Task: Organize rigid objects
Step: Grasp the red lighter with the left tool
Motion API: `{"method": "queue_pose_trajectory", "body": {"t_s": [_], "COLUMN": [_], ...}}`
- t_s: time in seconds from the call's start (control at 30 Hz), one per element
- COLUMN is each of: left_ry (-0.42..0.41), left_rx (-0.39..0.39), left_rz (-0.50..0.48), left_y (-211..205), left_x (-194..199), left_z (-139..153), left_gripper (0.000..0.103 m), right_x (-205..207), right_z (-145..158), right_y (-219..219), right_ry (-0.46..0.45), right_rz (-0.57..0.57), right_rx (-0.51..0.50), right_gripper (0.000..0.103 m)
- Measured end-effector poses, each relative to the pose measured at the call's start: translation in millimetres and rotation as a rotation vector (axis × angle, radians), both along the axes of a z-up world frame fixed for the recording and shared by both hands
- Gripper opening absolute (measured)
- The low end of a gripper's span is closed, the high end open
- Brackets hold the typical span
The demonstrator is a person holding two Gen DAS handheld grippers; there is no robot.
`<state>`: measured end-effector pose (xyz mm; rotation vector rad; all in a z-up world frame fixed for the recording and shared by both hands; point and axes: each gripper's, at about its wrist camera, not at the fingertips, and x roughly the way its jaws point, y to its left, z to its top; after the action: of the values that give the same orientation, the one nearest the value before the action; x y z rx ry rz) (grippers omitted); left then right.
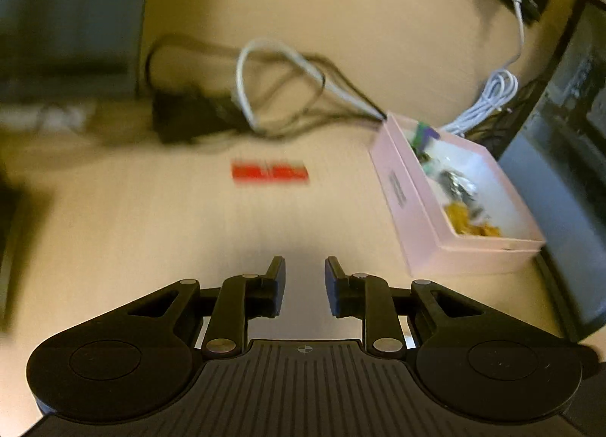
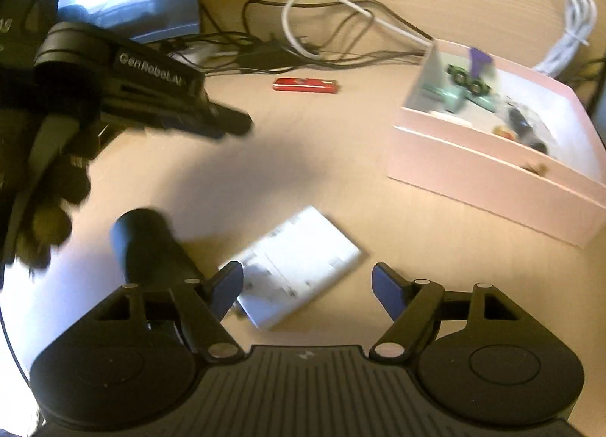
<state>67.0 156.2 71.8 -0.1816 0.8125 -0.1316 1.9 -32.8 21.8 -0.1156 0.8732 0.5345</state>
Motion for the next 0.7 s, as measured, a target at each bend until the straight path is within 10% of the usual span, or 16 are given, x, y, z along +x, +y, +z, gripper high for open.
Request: {"method": "queue_pose_trajectory", "body": {"t_s": [0.3,0.7], "left_ry": [-0.104,0.108], "left_rx": [0.497,0.501], "left_rz": [-0.386,-0.604], "left_y": [-29,-28], "left_x": [94,162], "left_z": [-22,-47], "left_gripper": [0.029,0.033], "right_x": [-15,-10], "right_z": [11,4], "right_y": [-29,-85], "right_ry": [-0.091,-0.017], "right_rz": [-0.027,-0.245], "right_rx": [-0.092,-0.074], "right_gripper": [0.076,0.076]}}
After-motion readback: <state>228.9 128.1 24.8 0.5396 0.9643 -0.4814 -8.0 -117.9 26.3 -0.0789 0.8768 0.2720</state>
